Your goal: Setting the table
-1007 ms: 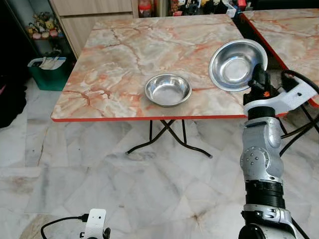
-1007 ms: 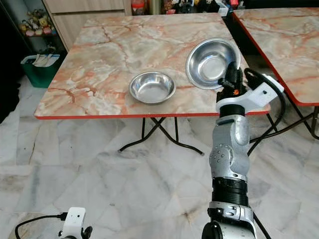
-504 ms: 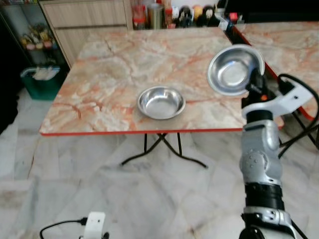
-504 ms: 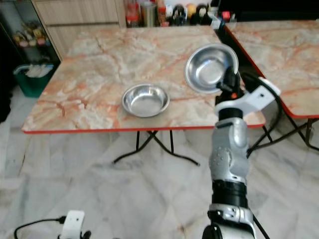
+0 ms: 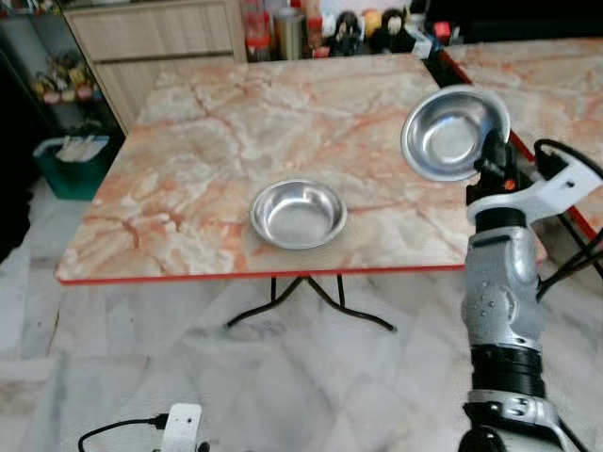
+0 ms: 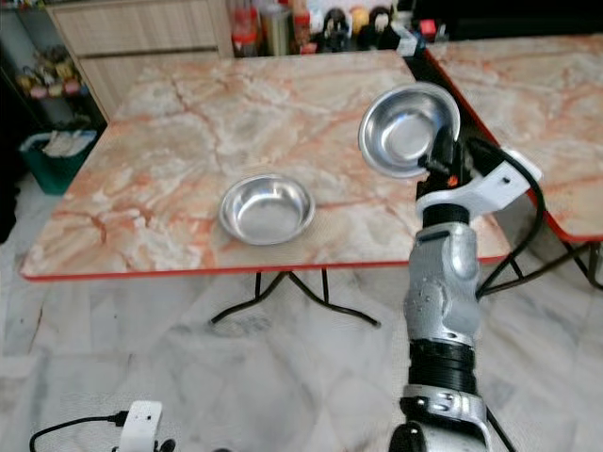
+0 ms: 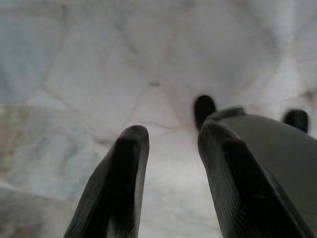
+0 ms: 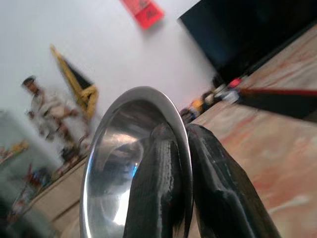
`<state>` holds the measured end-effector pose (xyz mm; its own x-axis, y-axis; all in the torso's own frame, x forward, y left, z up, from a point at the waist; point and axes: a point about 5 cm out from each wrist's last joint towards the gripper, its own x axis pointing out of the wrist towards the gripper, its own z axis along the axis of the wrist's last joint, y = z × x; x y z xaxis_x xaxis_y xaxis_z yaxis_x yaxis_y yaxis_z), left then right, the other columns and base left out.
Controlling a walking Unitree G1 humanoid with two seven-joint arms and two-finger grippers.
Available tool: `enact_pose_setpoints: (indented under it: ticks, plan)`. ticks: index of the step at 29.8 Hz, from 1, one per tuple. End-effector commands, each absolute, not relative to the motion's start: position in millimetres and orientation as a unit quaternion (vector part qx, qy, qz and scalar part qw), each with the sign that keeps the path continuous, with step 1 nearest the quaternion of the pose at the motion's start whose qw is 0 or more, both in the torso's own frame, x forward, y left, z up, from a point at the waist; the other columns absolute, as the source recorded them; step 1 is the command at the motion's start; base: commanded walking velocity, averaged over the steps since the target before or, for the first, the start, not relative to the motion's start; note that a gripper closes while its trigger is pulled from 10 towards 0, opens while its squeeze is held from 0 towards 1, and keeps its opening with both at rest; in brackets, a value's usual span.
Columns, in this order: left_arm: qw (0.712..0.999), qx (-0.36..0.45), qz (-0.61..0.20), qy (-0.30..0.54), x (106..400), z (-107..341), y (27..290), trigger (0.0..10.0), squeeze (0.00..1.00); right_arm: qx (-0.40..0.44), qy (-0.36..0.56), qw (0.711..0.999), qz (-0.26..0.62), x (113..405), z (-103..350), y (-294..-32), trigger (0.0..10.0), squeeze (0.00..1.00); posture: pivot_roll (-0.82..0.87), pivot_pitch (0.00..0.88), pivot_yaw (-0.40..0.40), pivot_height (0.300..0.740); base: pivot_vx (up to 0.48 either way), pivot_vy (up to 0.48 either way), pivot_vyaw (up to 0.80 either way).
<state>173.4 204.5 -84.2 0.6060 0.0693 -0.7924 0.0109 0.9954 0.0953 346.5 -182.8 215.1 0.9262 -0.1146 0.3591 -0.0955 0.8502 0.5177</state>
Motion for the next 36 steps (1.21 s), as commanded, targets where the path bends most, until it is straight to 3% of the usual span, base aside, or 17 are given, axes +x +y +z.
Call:
enact_pose_setpoints:
  ticks: [1,22,36]
  plan:
    - [0.89,0.041,0.019,0.455,168.5,-87.0,203.2,10.0,0.0,0.271,-0.201,0.941,-0.013,345.2,219.2,-189.8,10.0,0.0,0.0,0.129,0.048,0.74,0.341,0.0,0.0]
    - [0.892,0.039,0.015,0.451,170.0,-86.8,199.2,10.0,0.0,0.261,-0.163,0.951,-0.013,341.8,196.8,-190.3,10.0,0.0,-0.01,0.128,0.041,0.74,0.34,0.0,0.0]
    - [0.89,0.035,0.018,0.455,169.3,-87.6,198.0,10.0,0.0,0.258,-0.146,0.955,-0.009,340.3,189.9,-189.4,10.0,0.0,-0.01,0.118,0.035,0.74,0.0,0.0,0.0]
